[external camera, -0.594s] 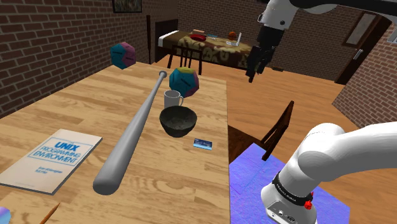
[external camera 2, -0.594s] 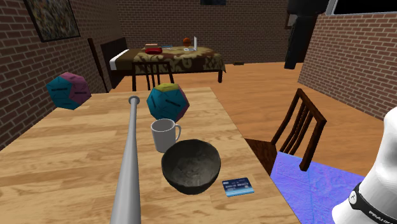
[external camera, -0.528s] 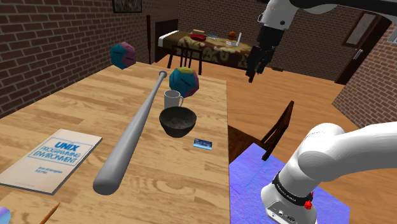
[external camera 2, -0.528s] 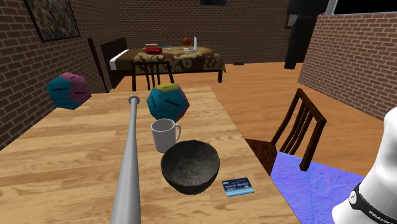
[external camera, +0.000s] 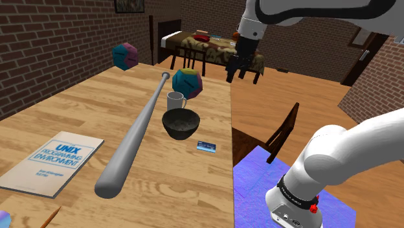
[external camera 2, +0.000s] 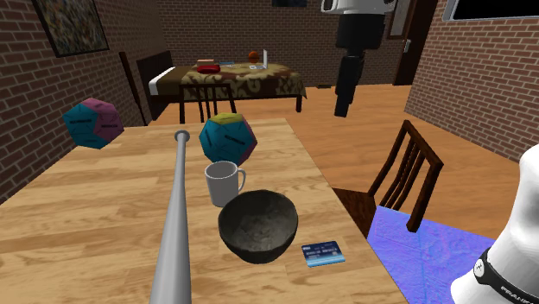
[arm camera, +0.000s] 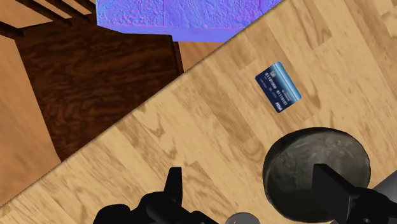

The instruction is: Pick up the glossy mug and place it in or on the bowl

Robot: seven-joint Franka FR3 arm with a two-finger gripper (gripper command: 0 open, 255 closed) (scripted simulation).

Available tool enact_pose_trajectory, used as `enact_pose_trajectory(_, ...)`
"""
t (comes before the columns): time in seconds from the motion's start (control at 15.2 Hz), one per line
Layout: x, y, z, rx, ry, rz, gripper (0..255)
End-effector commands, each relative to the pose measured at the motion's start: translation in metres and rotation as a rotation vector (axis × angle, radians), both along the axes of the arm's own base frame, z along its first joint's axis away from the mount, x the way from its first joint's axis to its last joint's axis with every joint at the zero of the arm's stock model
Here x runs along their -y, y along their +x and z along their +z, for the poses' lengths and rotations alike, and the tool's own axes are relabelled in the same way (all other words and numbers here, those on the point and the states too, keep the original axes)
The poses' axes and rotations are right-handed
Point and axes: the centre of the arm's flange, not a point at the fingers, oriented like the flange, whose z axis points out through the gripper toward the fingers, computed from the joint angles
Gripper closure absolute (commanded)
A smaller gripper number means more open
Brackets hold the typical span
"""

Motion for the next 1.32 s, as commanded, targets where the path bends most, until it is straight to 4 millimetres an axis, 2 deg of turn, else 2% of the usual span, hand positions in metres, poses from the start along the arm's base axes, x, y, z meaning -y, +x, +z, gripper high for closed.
enact_pose_trajectory(0.0, -0.008, 0.018, -0.017, 0.003, -0.005, 0.011, 0)
enact_pose_trajectory(1.25, -0.095, 0.215, -0.146, 0.023, -0.056, 0.116, 0)
